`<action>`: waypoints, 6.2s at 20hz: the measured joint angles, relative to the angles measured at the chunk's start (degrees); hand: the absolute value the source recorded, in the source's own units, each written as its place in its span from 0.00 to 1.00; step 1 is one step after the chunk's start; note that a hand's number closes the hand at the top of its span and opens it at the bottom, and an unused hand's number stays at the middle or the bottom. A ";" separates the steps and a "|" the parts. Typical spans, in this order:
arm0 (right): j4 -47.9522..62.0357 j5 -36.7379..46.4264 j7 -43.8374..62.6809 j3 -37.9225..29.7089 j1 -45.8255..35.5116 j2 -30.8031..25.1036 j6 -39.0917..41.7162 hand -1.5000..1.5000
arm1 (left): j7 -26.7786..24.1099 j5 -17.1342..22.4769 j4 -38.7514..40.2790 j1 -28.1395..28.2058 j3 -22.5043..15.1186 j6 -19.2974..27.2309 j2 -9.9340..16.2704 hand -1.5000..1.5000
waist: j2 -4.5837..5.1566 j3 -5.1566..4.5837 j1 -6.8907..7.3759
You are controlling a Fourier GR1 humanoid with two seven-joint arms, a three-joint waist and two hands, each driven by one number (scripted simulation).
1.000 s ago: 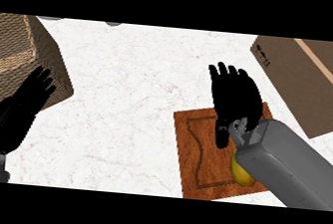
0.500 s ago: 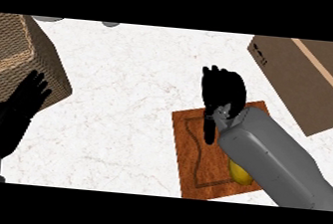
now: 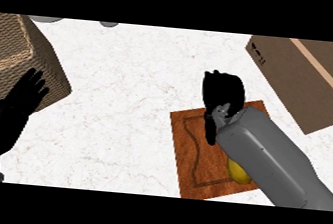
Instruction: Pick the squash from the cutting board and place it in the cardboard box
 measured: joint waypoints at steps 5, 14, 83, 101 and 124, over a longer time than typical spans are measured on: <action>-0.31 3.08 -1.14 -1.11 1.02 1.48 0.99 0.00 | 0.50 -0.68 -1.81 1.03 0.23 -0.14 -0.76 0.50 | 0.03 0.02 0.19; 4.15 9.35 -2.90 -2.06 0.58 5.01 2.95 0.00 | 1.80 -1.03 -2.04 0.52 1.30 -1.13 -1.30 0.50 | 0.13 0.03 0.34; 31.56 32.47 -34.17 -31.33 -5.57 8.38 -19.51 1.00 | 5.44 -8.55 -3.70 -1.34 6.92 -7.58 -9.06 0.50 | 0.81 0.11 1.80; 19.02 37.99 -23.80 -34.95 -19.38 2.98 -26.56 1.00 | 5.71 -8.40 -2.45 -1.25 9.11 -8.15 -9.02 0.50 | 0.12 0.03 0.32; 40.13 36.68 -41.41 -45.06 -19.09 -12.56 -39.26 1.00 | 6.33 -10.17 -4.45 -0.84 8.89 -8.53 -11.05 0.50 | 0.59 0.07 1.29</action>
